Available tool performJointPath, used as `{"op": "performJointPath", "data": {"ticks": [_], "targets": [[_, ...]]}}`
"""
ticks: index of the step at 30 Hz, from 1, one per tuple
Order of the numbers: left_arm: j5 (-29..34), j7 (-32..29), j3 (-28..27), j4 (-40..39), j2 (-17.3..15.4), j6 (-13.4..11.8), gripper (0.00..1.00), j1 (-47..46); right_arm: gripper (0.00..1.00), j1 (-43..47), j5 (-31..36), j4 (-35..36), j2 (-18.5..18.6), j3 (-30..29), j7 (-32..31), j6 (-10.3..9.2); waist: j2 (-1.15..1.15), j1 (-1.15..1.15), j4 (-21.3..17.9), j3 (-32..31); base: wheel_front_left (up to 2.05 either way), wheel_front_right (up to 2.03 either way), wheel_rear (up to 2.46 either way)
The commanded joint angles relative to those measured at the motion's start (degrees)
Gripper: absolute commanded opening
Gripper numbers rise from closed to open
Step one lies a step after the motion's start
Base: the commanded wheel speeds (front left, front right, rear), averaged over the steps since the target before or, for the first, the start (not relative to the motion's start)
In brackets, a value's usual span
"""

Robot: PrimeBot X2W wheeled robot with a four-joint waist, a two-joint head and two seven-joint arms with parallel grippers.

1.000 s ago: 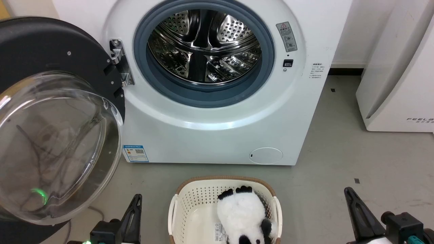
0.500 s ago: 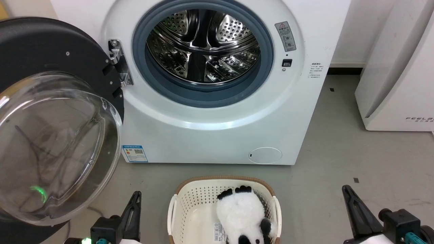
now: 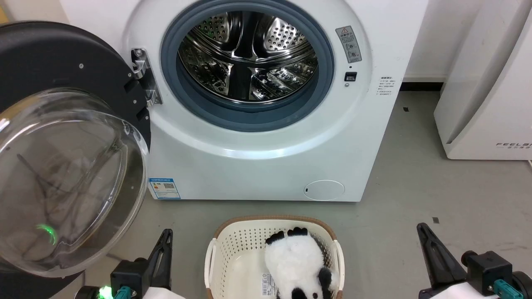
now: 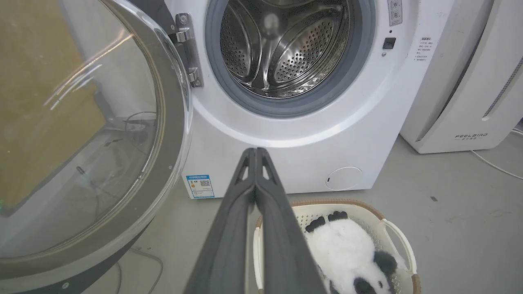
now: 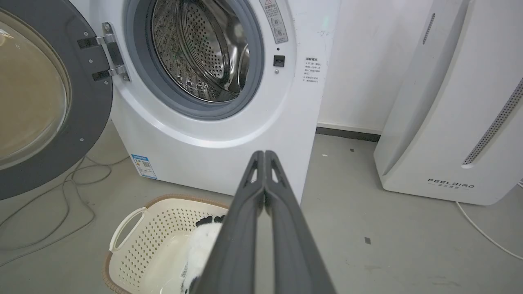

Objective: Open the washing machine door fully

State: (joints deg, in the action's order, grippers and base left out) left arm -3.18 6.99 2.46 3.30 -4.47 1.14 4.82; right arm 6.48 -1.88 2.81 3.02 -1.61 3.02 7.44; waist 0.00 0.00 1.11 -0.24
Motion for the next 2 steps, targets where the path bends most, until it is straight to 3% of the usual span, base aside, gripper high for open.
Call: {"op": "performJointPath", "data": {"ticks": [1, 2], "targets": [[0.3, -0.2, -0.3, -0.3, 0.1, -0.2, 0.00, -0.8, 0.00, -1.0, 0.4, -0.2, -0.1, 0.0, -0.2, 0.02, 0.00, 0.00, 0.0, 0.0, 0.00, 0.00, 0.00], [0.3, -0.3, -0.3, -0.3, 0.1, -0.3, 0.00, -0.9, 0.00, -1.1, 0.4, -0.2, -0.1, 0.1, -0.2, 0.02, 0.00, 0.00, 0.0, 0.0, 0.00, 0.00, 0.00]]}}
